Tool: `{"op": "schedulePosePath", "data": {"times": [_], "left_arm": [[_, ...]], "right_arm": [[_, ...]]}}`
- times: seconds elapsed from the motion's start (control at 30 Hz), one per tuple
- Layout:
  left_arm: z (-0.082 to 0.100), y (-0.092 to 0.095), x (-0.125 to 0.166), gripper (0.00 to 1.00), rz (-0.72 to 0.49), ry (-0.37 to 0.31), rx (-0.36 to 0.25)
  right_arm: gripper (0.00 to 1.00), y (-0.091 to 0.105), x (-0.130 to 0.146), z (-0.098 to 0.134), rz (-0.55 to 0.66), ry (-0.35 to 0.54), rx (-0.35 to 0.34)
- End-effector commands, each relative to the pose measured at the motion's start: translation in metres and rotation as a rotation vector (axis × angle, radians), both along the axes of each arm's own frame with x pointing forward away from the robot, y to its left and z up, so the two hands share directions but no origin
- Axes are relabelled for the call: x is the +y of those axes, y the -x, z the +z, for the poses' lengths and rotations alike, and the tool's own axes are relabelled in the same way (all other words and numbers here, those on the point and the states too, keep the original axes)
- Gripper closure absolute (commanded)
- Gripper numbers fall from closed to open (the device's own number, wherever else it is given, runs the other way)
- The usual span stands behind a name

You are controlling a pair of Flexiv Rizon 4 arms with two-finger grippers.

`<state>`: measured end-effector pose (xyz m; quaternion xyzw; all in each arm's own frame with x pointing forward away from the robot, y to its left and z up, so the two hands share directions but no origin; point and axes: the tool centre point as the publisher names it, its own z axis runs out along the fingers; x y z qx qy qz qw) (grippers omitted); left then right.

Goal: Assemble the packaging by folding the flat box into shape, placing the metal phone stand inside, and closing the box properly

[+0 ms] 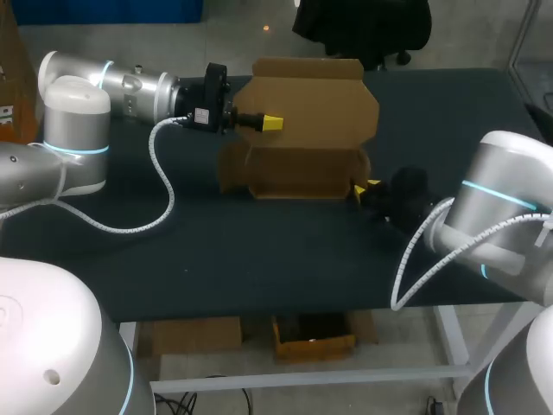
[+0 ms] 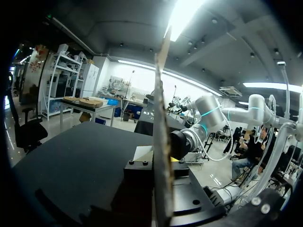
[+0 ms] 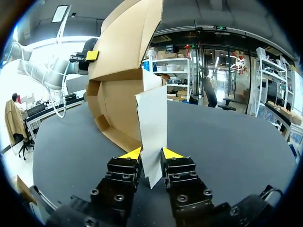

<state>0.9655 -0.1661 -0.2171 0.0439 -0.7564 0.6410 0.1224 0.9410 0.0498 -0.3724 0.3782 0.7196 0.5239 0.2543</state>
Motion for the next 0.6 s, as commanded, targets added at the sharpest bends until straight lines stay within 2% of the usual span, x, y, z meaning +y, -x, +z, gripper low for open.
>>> {"op": "schedulePosePath", "data": {"times": [0.03,0.6], "left_arm": [[-0.003,-0.001,-0.001,1.00,-0.005,0.002,0.002],[-0.003,-0.001,-0.001,1.00,-0.005,0.002,0.002]], "right_arm": [[0.76,-0.001,0.008,-0.003,-0.024,0.004,-0.010],[0.74,0.004,0.033,0.002,0.016,-0.011,-0.022]]}}
